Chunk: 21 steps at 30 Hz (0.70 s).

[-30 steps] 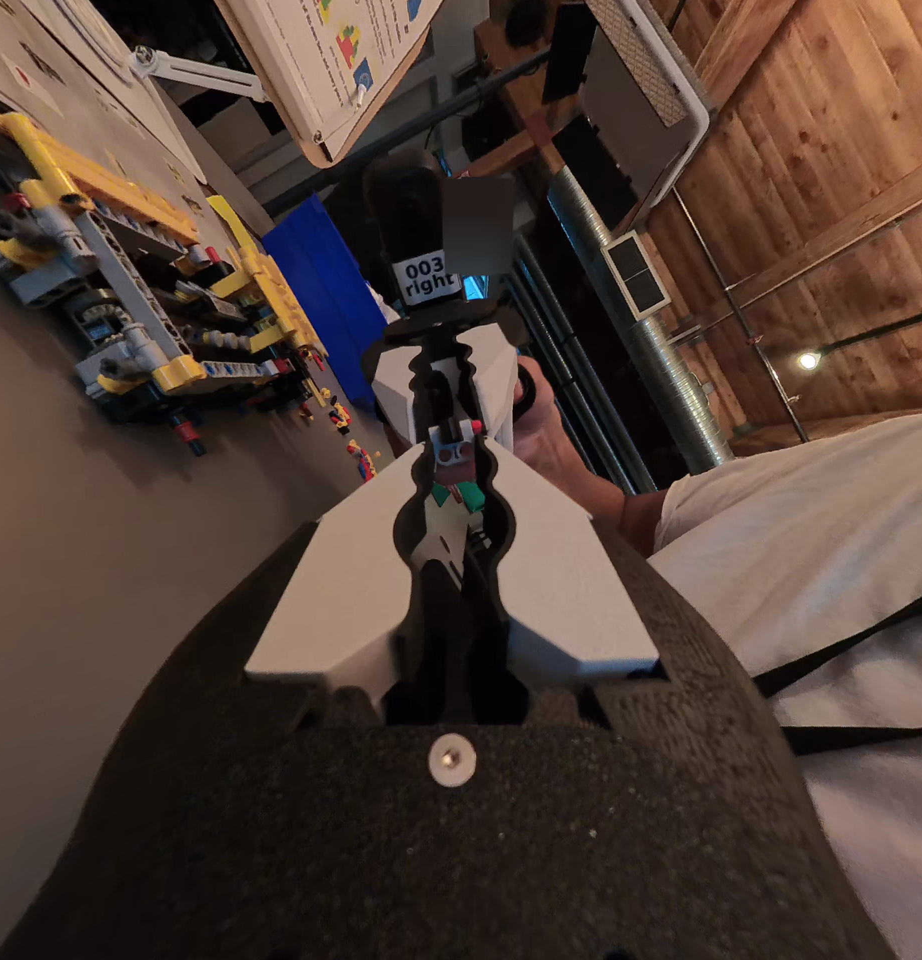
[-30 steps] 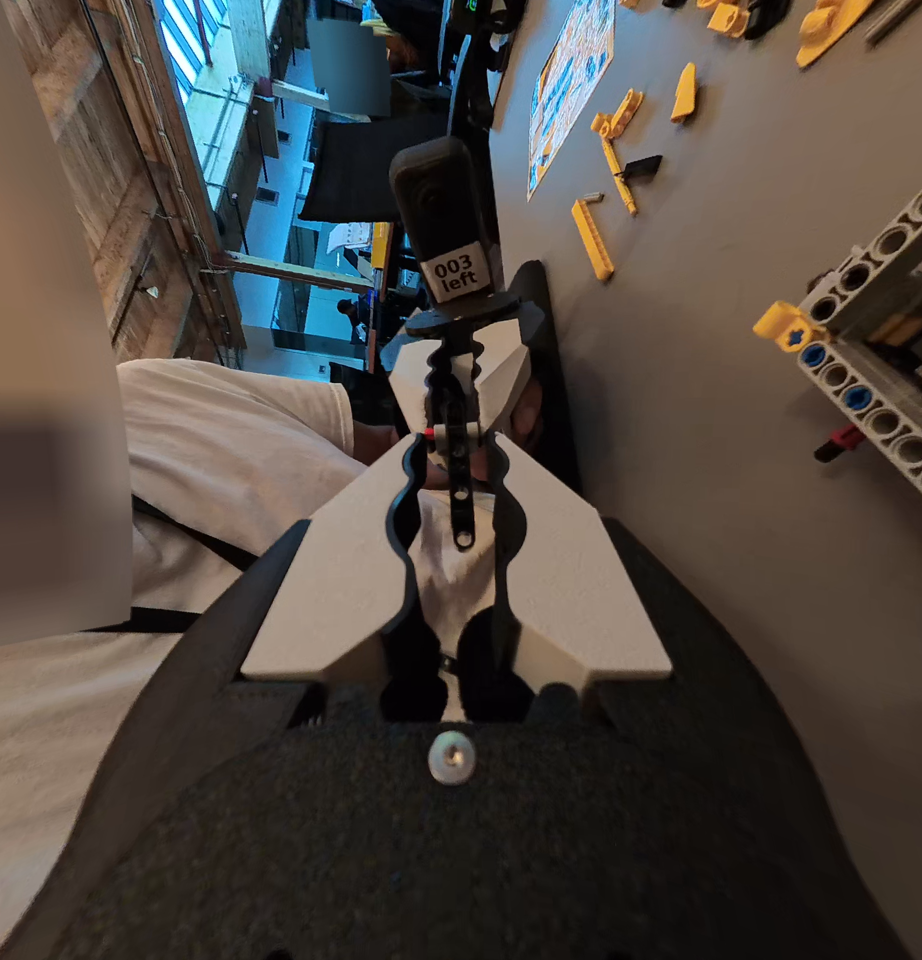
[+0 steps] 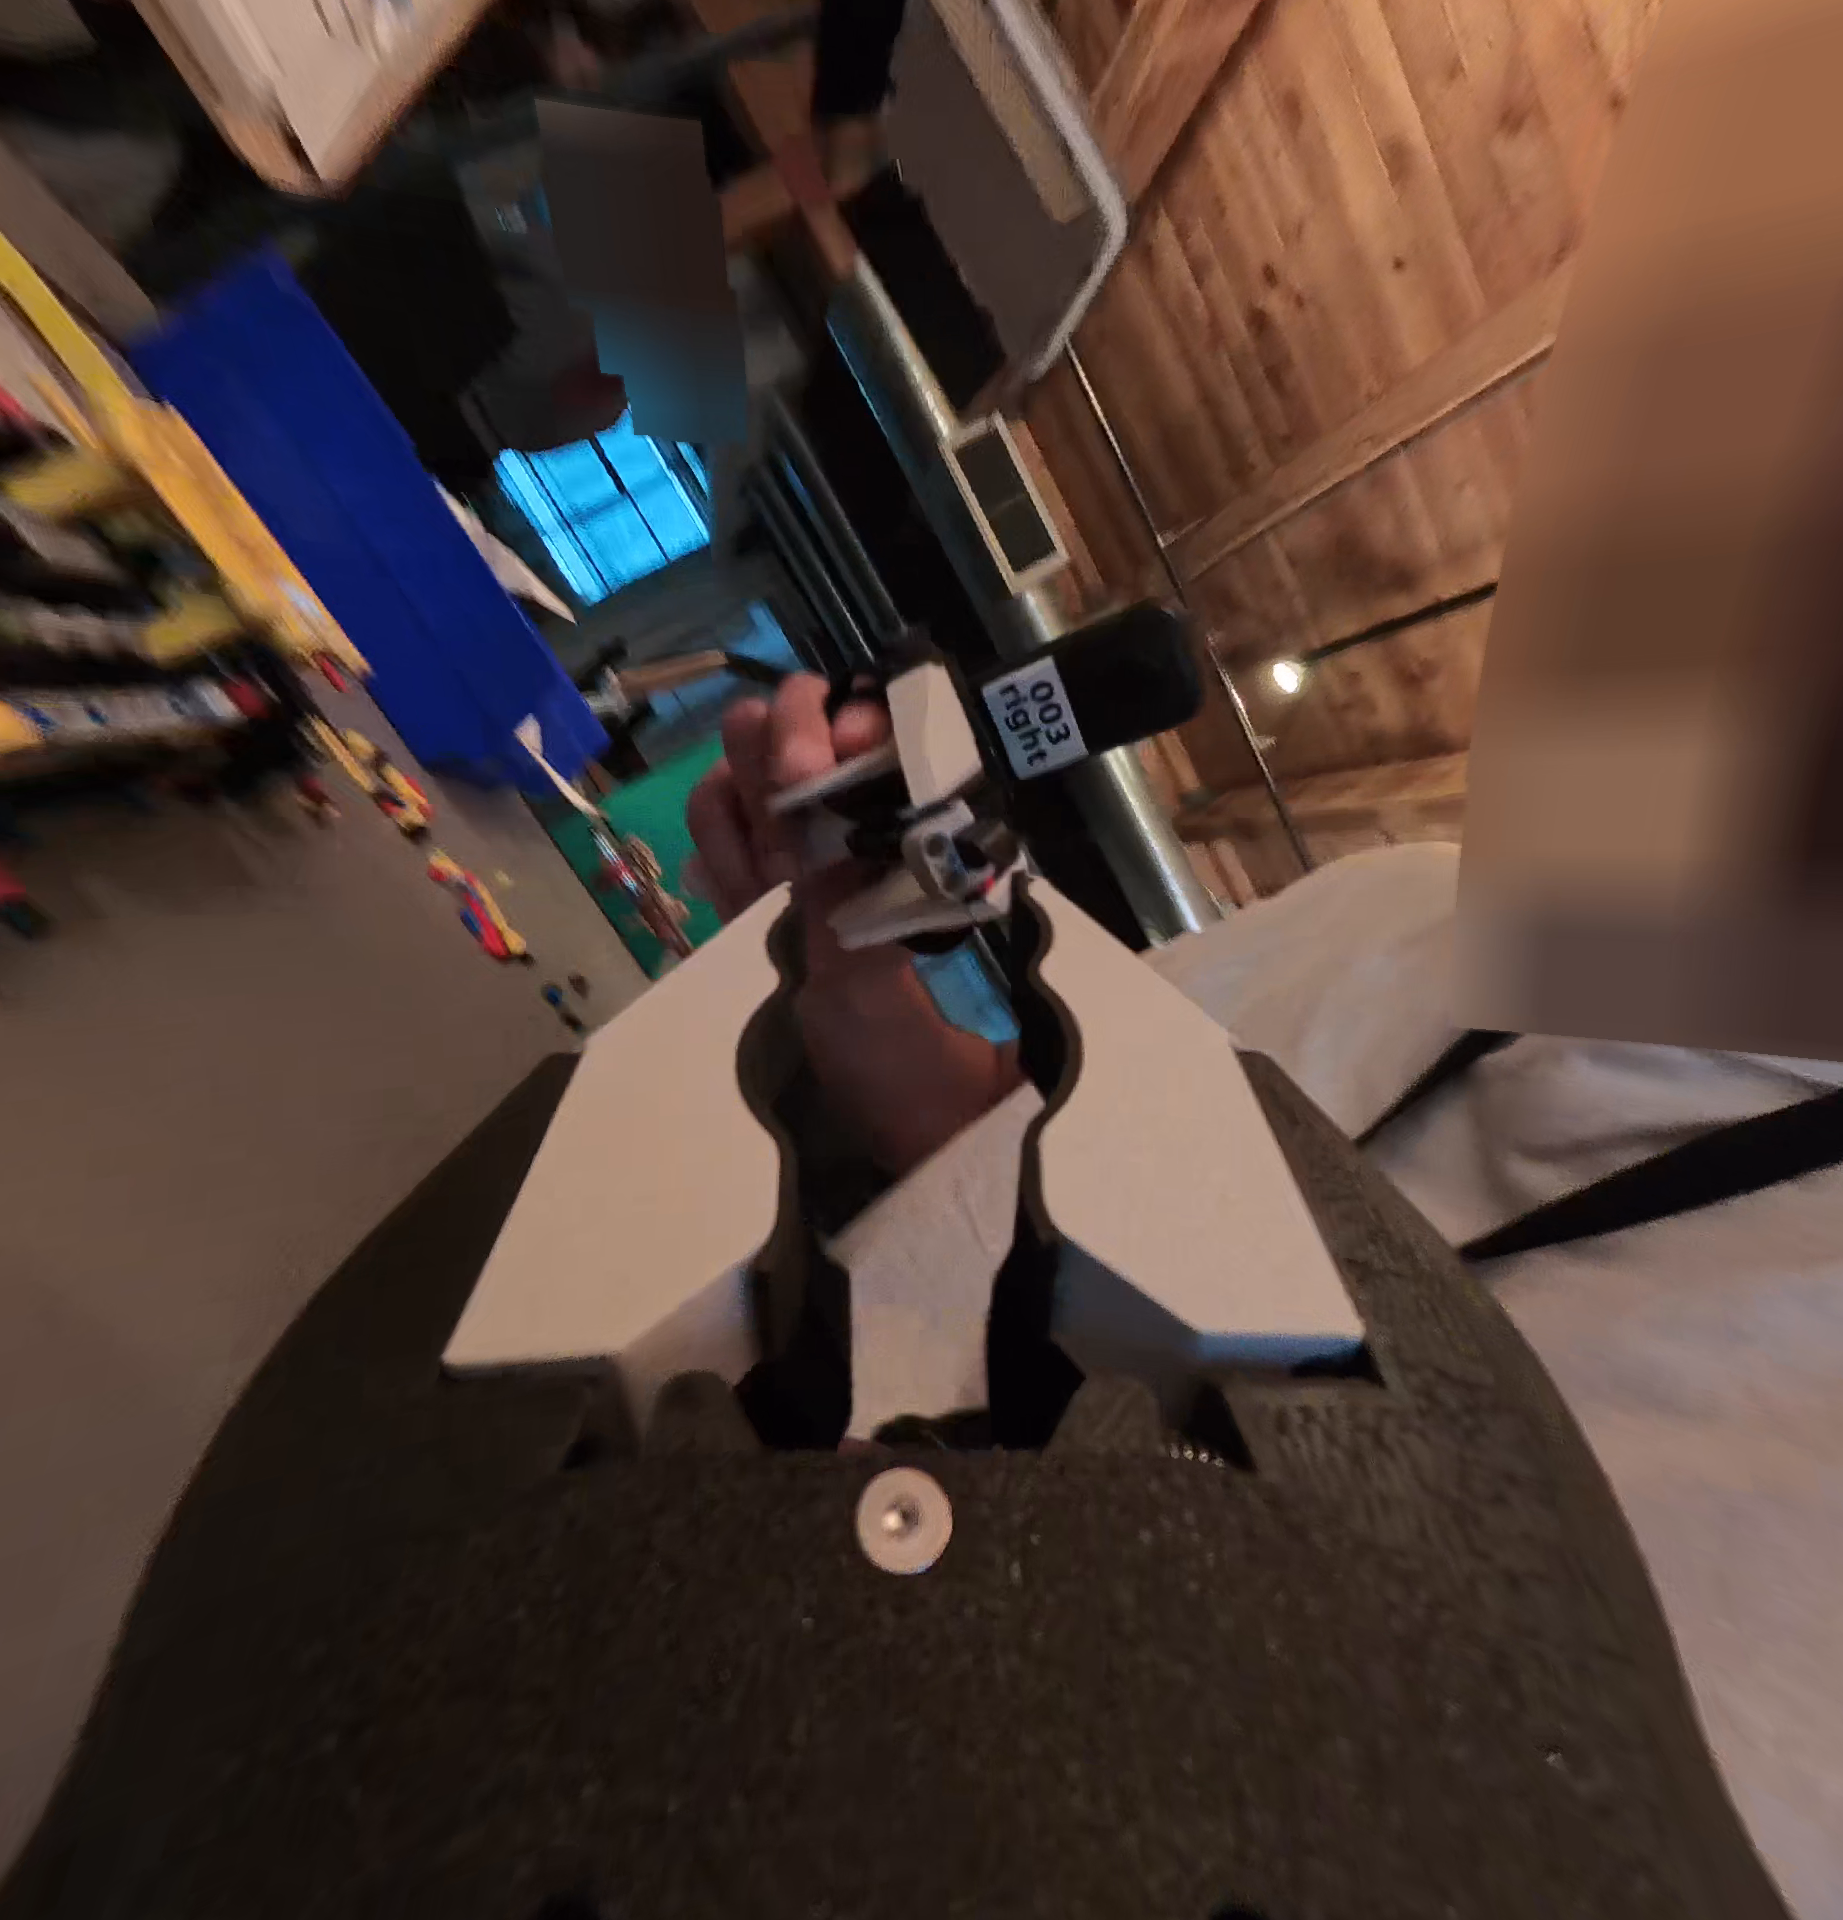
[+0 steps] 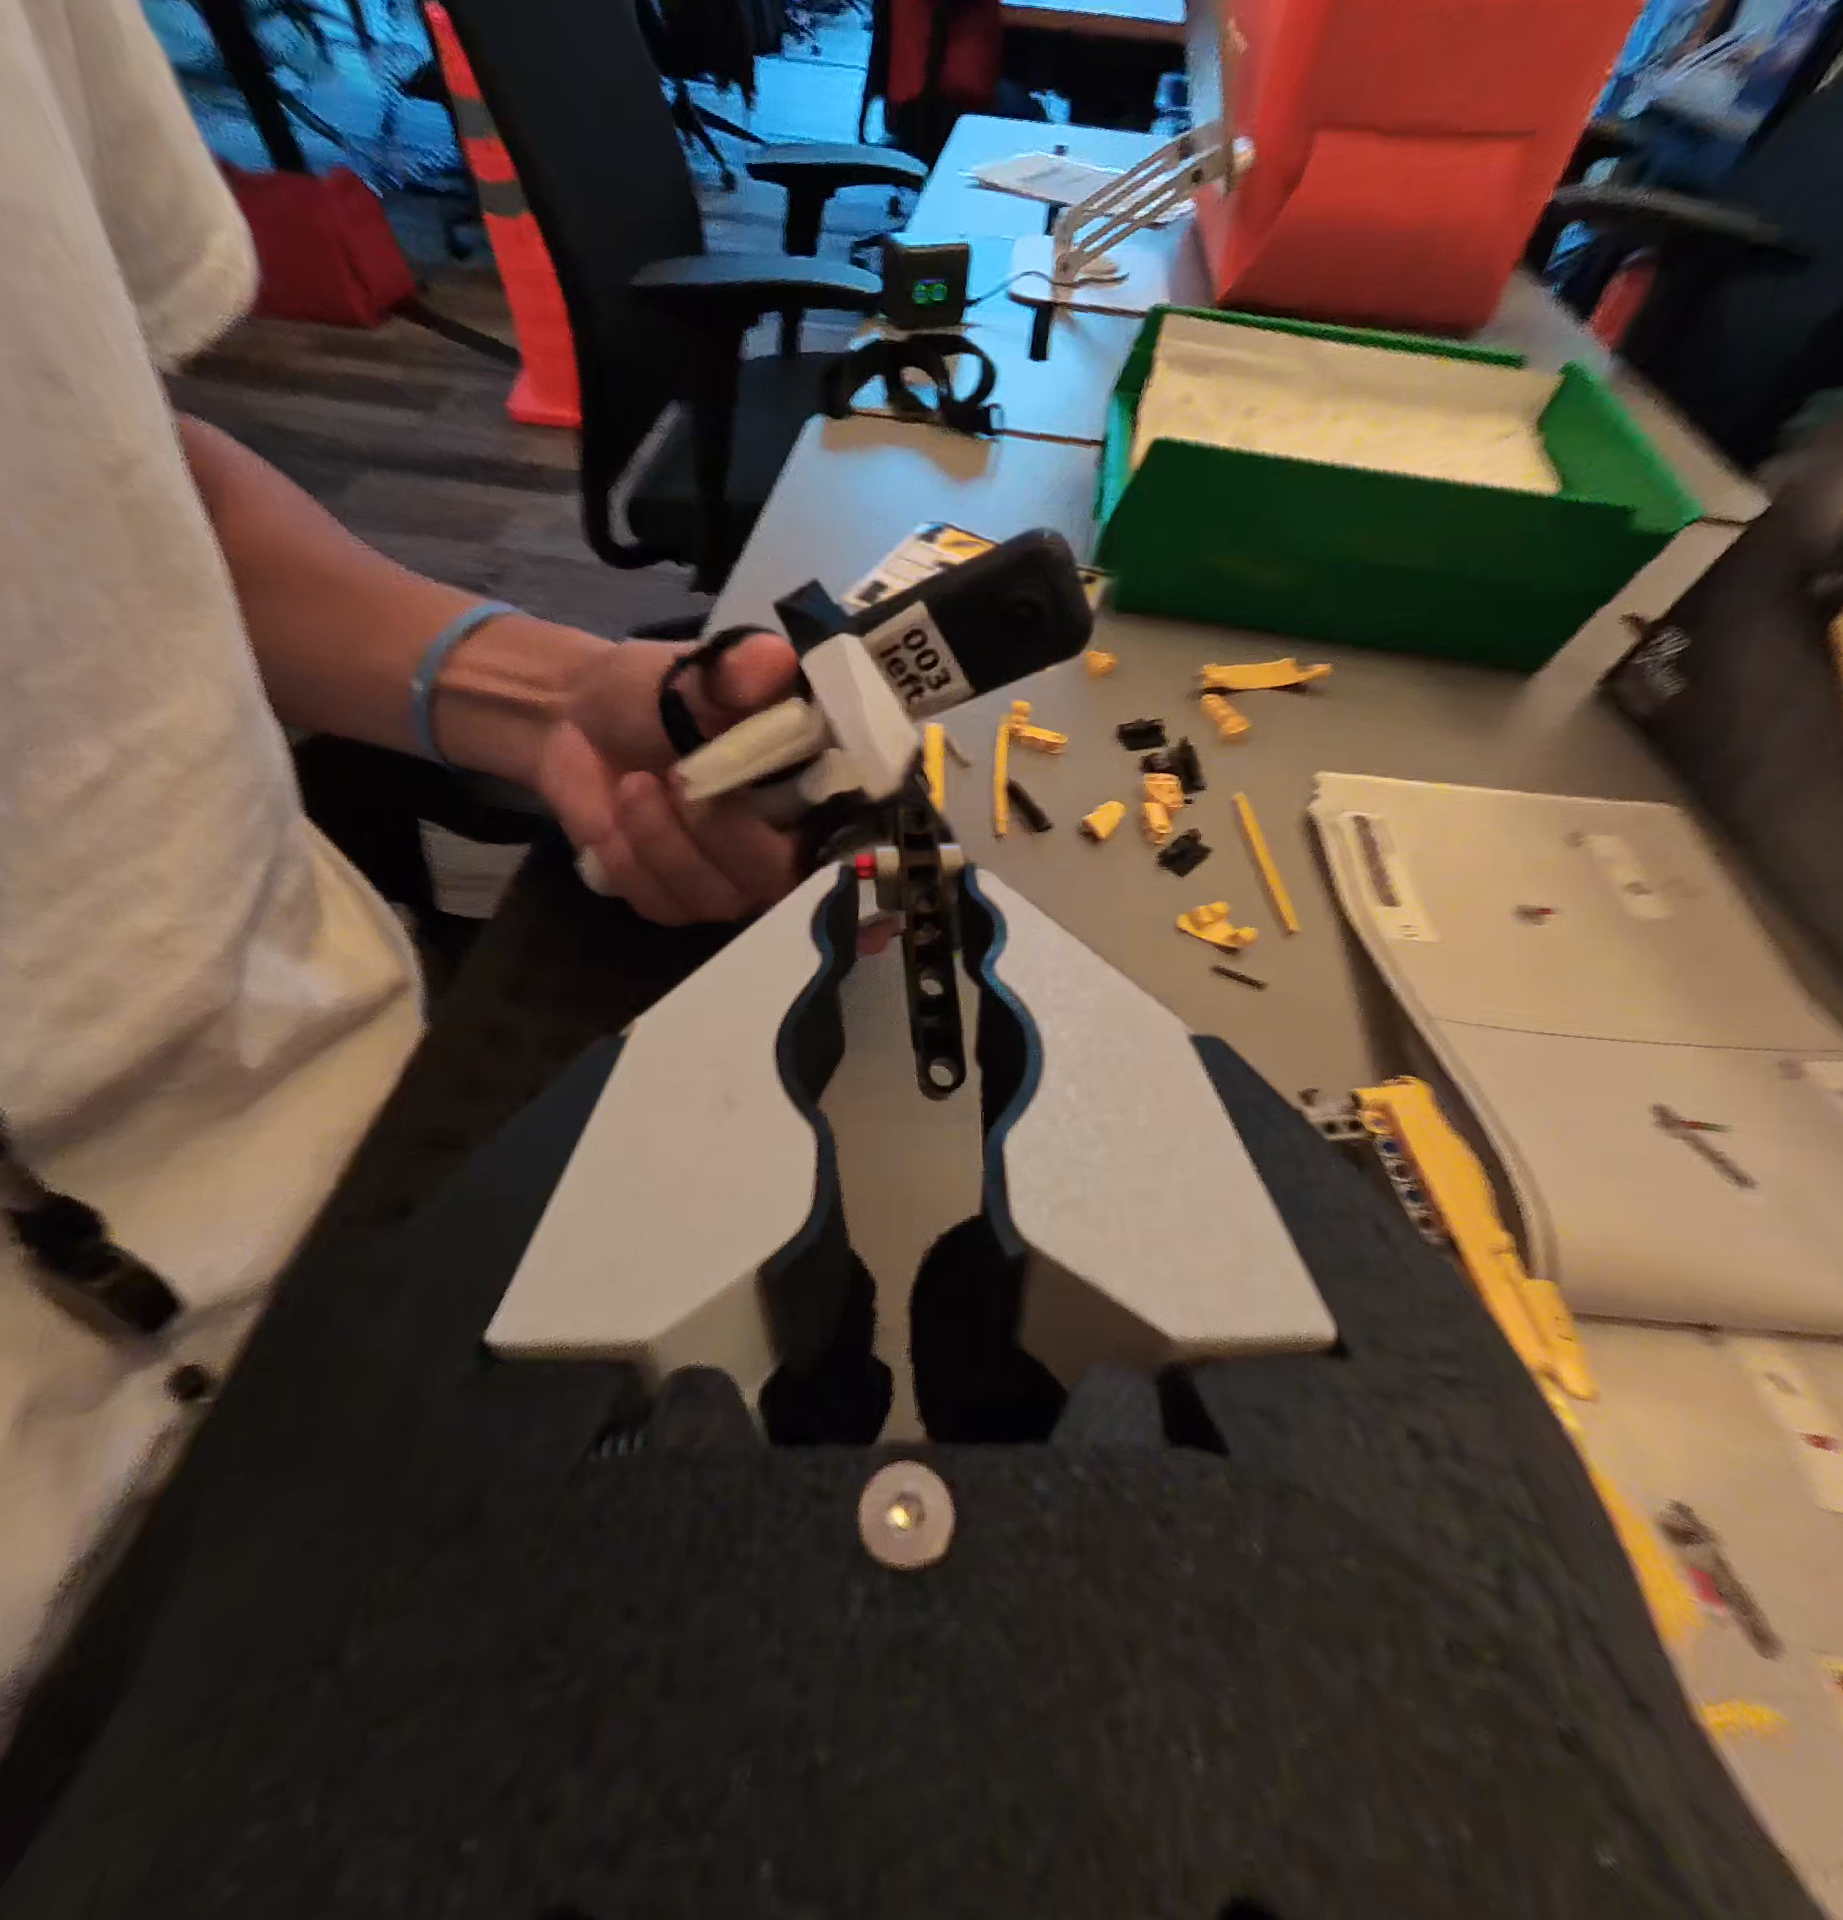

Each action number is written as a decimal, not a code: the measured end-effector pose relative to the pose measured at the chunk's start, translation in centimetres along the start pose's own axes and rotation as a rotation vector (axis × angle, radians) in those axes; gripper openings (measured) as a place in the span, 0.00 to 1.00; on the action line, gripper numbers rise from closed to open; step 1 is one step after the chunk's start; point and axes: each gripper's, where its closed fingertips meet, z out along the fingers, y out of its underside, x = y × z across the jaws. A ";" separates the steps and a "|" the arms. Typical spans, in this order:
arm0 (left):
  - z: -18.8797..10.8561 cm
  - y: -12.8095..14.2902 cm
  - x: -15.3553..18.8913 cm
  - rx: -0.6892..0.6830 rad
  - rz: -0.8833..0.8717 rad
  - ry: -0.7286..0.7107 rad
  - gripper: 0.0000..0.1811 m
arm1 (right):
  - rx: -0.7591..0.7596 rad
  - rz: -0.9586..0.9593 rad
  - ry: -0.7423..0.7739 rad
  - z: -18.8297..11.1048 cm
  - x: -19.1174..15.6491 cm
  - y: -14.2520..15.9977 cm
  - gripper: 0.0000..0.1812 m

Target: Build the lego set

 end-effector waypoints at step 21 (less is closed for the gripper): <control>2.0 3.3 -0.8 -0.202 -0.073 -0.076 0.10 | -0.192 -0.211 0.129 0.2 -1.1 3.9 0.13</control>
